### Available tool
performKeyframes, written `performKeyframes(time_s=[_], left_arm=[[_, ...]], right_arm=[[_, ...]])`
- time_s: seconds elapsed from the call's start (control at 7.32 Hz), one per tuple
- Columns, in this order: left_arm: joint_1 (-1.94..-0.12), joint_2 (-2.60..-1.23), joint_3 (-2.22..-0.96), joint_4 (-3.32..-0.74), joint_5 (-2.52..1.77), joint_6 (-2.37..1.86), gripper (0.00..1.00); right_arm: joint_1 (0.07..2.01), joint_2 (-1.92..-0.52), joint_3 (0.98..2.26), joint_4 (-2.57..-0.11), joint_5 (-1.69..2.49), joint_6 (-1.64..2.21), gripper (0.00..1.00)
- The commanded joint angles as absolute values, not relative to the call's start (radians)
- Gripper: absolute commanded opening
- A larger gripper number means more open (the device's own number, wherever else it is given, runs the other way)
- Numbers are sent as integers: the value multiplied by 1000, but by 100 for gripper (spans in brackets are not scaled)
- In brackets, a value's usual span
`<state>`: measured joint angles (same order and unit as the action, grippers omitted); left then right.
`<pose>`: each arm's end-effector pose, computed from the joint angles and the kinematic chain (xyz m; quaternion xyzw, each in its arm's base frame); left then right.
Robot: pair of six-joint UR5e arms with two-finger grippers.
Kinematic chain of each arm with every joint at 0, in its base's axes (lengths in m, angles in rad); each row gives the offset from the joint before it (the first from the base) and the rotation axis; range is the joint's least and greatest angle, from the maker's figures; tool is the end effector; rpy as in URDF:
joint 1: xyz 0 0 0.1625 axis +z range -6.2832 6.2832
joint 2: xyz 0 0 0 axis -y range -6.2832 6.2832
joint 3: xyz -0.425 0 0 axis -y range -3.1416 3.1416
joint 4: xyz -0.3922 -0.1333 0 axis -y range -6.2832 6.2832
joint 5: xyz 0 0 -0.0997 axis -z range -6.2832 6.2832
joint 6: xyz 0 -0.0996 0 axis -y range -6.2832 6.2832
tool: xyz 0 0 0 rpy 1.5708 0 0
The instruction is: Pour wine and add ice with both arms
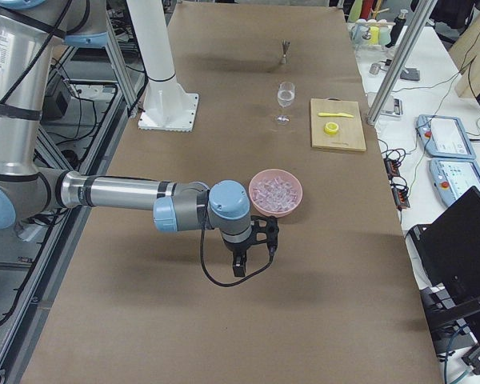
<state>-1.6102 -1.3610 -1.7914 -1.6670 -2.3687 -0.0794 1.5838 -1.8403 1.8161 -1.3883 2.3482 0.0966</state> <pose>-0.0781 -0.4075 0.6324 0.0415 0.3888 -0.0339 0.9198 0.0685 -0.3877 0.6360 0.0573 -0.3805 0.0206 0.9228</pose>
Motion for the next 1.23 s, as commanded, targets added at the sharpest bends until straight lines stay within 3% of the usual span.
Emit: performKeyframes(time_s=[0.0,1.09], left_arm=[[-1609,-1359,-1787,-1660,-2368,-80,98],[-1609,-1356,-1756,-1660,-2368,-80,98]], right_arm=[[1589,-1839,1821,-1388,2349,97,100],[1589,-1845,1841,-1388,2344,97,100]])
